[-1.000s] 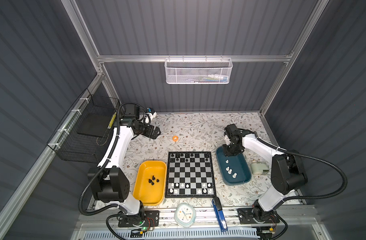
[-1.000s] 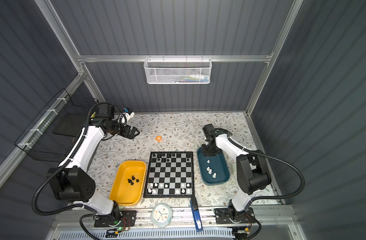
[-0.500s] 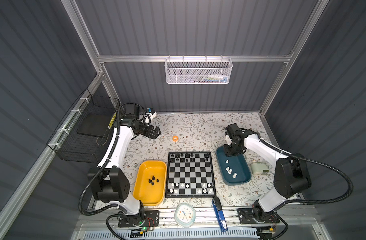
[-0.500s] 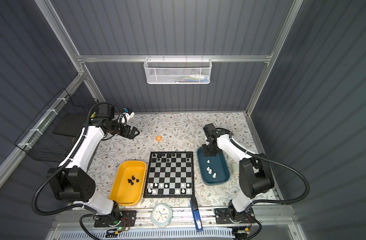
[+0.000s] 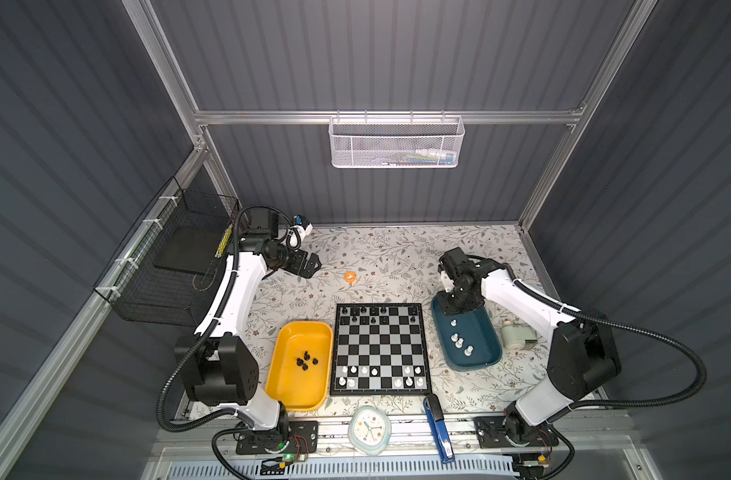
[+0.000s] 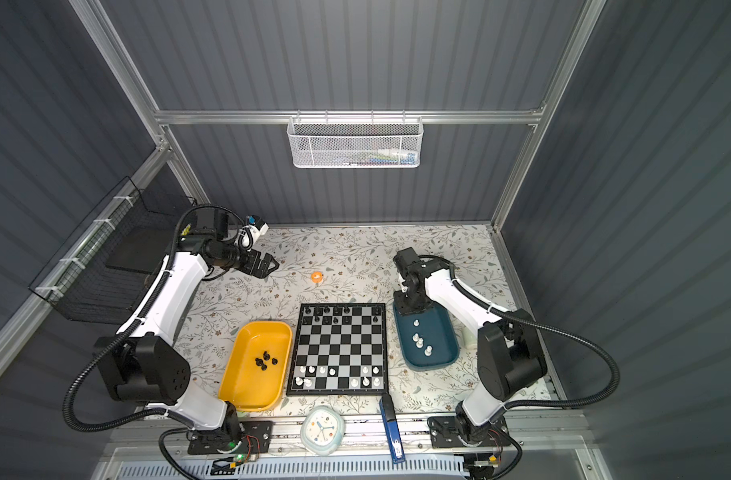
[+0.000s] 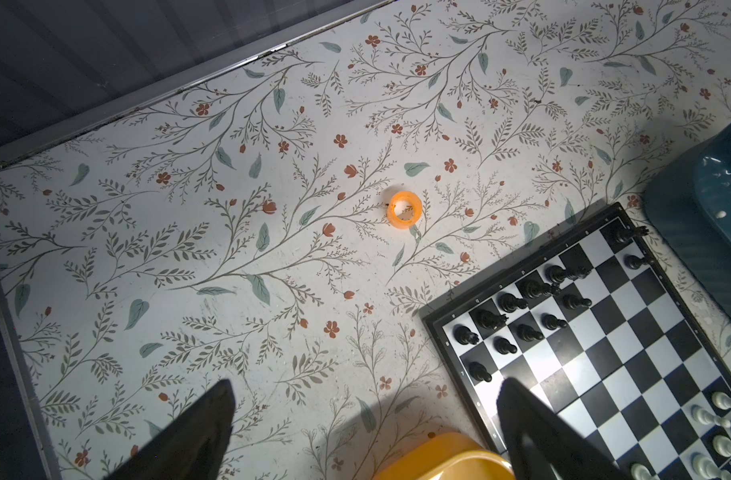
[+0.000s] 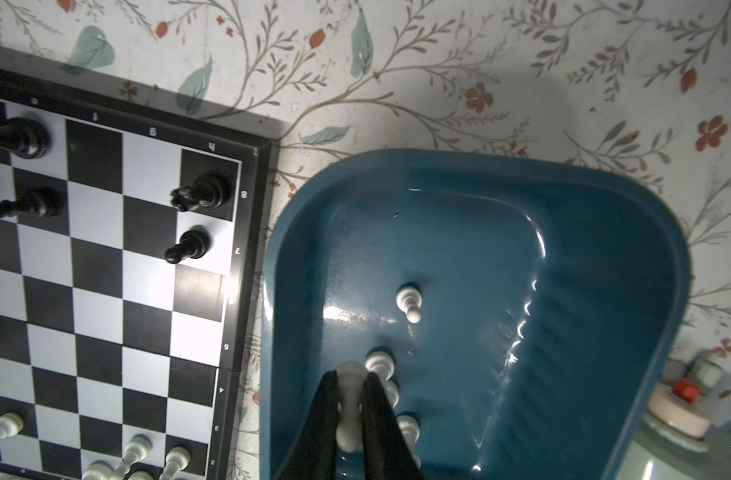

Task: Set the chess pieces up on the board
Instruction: 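Raise the right gripper holding a white pawn out of the teal tray, then carry the white pawn with the right gripper over the chessboard's nearest rows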

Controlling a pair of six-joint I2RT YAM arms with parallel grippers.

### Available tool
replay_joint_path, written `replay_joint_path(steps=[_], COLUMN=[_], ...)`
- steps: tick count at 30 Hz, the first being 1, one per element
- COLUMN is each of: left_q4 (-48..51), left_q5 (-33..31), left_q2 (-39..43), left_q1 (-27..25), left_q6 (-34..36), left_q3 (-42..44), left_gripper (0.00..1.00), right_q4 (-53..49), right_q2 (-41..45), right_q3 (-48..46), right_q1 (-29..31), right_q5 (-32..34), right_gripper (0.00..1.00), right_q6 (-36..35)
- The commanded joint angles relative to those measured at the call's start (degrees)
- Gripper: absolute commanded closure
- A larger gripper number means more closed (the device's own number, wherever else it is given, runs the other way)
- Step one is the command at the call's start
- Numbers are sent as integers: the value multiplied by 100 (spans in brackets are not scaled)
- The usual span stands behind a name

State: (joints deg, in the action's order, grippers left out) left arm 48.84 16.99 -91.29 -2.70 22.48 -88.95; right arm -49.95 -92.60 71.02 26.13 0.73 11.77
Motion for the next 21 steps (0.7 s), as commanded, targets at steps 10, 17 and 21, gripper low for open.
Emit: replay_joint_path(steps=[10, 17, 21], left_q4=[117, 139, 177], left_q5=[142, 146, 102], left_q2=[107, 67, 24], left_q1=[-29, -29, -29], left_q6=[46, 42, 79], left_q3=[-26, -103, -165], left_gripper=[0, 0, 1], right_q4=[-475, -520, -492], right_q2=[364, 392, 364], right_q3=[236, 292, 307], right_q1=[611, 1096, 1408], right_q5=[20, 88, 91], right_gripper=[84, 84, 85], right_q6=[372, 612, 753])
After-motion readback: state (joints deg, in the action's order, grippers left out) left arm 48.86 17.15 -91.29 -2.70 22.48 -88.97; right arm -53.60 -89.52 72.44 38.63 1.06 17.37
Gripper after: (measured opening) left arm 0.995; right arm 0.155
